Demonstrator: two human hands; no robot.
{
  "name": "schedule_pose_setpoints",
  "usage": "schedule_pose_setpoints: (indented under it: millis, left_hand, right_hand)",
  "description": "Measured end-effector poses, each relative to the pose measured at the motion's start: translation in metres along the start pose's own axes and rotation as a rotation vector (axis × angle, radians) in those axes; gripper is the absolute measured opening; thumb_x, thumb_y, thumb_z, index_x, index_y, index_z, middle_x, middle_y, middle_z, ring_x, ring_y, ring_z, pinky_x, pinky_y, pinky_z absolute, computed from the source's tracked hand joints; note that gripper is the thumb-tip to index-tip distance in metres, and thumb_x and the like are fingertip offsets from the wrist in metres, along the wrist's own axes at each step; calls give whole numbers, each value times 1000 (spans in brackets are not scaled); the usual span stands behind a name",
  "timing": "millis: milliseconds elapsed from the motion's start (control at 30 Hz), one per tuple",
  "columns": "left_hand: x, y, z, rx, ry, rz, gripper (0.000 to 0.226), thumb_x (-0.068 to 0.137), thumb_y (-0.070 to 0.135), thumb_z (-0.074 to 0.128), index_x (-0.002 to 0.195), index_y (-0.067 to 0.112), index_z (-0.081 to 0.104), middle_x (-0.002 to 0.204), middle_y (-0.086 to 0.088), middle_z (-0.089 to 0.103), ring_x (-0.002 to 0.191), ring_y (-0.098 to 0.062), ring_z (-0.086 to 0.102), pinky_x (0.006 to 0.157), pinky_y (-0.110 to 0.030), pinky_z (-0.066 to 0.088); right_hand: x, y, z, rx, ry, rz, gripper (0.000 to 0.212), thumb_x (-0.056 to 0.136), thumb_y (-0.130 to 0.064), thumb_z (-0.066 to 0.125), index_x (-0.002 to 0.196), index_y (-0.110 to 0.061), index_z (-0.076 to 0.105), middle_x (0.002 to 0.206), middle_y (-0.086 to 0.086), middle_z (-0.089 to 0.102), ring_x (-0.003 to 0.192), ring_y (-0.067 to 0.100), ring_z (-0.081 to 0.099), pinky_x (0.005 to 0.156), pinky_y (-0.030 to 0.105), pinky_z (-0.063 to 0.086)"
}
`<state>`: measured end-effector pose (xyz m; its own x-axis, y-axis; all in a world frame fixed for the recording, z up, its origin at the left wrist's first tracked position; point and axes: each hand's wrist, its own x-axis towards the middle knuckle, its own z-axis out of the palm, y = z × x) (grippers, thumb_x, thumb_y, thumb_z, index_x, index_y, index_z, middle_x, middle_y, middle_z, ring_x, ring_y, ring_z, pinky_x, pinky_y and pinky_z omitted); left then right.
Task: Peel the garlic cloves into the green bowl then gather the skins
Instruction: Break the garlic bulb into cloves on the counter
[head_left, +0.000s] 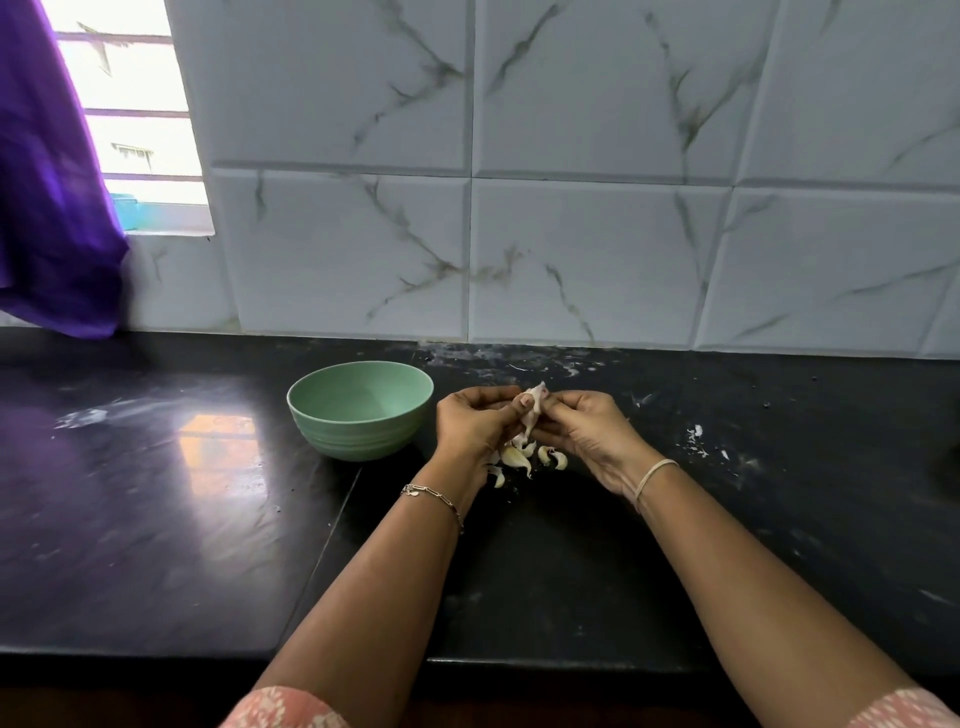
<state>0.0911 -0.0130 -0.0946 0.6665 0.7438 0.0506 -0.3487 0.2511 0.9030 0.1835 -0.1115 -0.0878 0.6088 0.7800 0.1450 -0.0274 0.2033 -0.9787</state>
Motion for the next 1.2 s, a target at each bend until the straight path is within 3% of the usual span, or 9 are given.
schedule_pose_setpoints:
  millis: [167,267,367,467,567,700,867,1067,1200]
  left_hand:
    - [0,1,0,-25,5,38,6,82,-3,70,87,-2,67,79,-17,68,58,-16,67,56,-22,57]
    - [-1,1,-1,17,-32,64,14,81,-6,70,94,-2,67,86,-19,68,63,-17,67,62,-24,58]
    - [-1,0,-1,62,-35,63,24,78,-6,73,100,0,67,91,-18,69,70,-21,66,66,-27,58]
    - [1,-1,-2,39,-11,44,27,76,-6,74,102,-2,66,87,-16,70,68,-20,67,69,-29,59]
    - [0,-1,-2,48,-36,20,23,77,0,75,99,-3,68,84,-17,70,66,-18,67,68,-24,58]
    - [1,-5,-1,251,-32,83,5,80,8,76,85,8,73,78,-13,72,69,-20,66,73,-30,56]
    - [6,-10,-1,473,52,159,9,81,13,76,78,20,73,79,-10,75,74,-21,70,79,-38,59]
    - [5,-8,-2,488,50,132,13,85,10,72,75,19,70,69,-4,71,61,-21,65,71,-45,58]
    - [6,-8,-3,432,28,123,13,86,7,70,76,16,70,70,-6,70,64,-20,64,73,-38,58]
  right_hand:
    - [-4,1,2,-130,-24,-56,25,86,-3,68,109,6,66,89,16,73,77,17,72,75,23,59]
    - [-6,0,4,-93,-13,-57,20,90,-3,63,109,4,60,84,16,71,69,15,71,66,20,58]
    - [-6,1,3,-141,27,-74,21,90,-6,66,109,2,59,87,18,72,72,17,72,68,22,58]
    - [-5,1,2,-254,128,-131,17,85,-5,73,100,-2,68,89,16,74,78,19,71,73,25,57]
    - [-5,-1,3,-247,193,-164,14,79,-1,75,92,-4,71,82,13,73,71,16,69,67,24,57]
    - [-4,1,1,-341,217,-180,18,72,-1,80,87,-9,71,78,8,73,72,17,70,70,29,59]
    - [0,4,5,-547,284,-207,17,63,-13,82,71,-22,70,70,0,74,70,17,72,66,29,59]
    - [3,8,6,-491,277,-180,17,64,-13,83,78,-13,72,71,5,74,65,14,69,63,29,57]
    - [1,8,2,-400,234,-157,19,68,-9,85,82,-8,72,77,11,74,71,20,71,68,33,59]
